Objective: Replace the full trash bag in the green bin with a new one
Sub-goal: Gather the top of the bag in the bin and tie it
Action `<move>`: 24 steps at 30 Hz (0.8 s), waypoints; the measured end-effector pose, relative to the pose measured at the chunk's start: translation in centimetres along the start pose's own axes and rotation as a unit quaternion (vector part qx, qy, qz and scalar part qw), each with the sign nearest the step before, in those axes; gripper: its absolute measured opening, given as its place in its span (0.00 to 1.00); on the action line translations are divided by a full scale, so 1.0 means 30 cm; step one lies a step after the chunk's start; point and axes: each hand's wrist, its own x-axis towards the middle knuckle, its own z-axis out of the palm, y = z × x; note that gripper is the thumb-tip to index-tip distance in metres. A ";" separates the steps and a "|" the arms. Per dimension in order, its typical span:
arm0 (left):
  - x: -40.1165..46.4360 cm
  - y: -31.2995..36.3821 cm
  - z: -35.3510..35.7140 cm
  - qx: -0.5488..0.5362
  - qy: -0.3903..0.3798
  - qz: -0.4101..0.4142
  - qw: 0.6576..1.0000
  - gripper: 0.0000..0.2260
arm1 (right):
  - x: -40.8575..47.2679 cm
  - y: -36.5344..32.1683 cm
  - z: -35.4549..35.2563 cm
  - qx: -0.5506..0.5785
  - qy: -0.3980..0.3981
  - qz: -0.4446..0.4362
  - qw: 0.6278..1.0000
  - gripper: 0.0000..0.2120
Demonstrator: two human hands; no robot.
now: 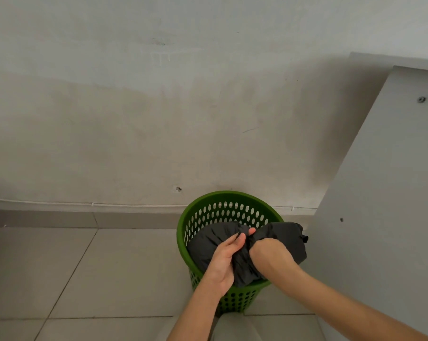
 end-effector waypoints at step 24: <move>0.031 -0.020 -0.049 0.119 -0.010 -0.004 0.993 0.06 | 0.089 0.201 -0.084 0.647 -0.017 -0.090 0.757 0.02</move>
